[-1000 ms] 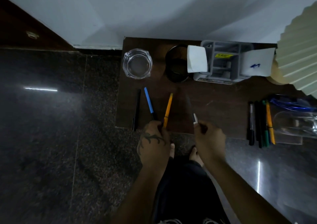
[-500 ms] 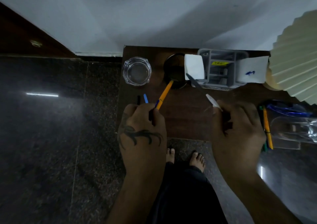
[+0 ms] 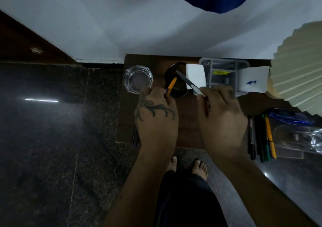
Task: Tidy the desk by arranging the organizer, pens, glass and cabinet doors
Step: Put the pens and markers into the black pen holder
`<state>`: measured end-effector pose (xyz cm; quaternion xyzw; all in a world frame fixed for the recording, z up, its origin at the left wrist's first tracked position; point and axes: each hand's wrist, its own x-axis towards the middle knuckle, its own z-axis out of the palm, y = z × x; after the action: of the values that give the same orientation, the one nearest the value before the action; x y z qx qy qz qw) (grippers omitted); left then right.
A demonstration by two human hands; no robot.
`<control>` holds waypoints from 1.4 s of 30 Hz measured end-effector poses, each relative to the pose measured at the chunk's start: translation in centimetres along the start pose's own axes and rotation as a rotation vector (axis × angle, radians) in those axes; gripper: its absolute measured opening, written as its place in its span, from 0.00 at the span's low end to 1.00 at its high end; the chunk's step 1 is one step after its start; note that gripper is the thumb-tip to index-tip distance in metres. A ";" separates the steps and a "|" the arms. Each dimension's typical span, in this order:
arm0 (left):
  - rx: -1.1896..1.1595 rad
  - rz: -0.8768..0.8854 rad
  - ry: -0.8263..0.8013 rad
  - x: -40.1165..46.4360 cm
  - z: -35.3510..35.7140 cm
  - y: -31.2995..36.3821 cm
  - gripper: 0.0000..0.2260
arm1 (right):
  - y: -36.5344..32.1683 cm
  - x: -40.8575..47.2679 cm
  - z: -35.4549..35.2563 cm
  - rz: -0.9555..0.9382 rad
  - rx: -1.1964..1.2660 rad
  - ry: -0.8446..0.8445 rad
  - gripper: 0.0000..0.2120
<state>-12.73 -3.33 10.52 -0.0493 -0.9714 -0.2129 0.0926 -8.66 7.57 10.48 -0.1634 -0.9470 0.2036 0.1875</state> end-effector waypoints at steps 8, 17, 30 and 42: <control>0.030 0.022 -0.082 1.4 3.1 -0.9 0.13 | 0.1 1.9 2.6 -0.002 -0.133 -0.076 0.07; 0.074 0.035 -0.223 2.0 4.7 -0.4 0.10 | 0.7 2.9 4.8 -0.015 -0.186 -0.177 0.03; 0.452 0.146 -0.220 -2.3 4.3 -2.6 0.15 | 1.7 2.1 5.0 -0.005 -0.079 -0.161 0.08; -0.008 -0.361 -0.265 -7.3 2.0 -7.3 0.09 | 0.2 -5.2 3.7 -0.004 0.083 -0.030 0.05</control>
<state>-6.93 -9.52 4.37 0.0976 -0.9673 -0.2216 -0.0757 -5.64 4.53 5.71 -0.1503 -0.9407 0.2447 0.1805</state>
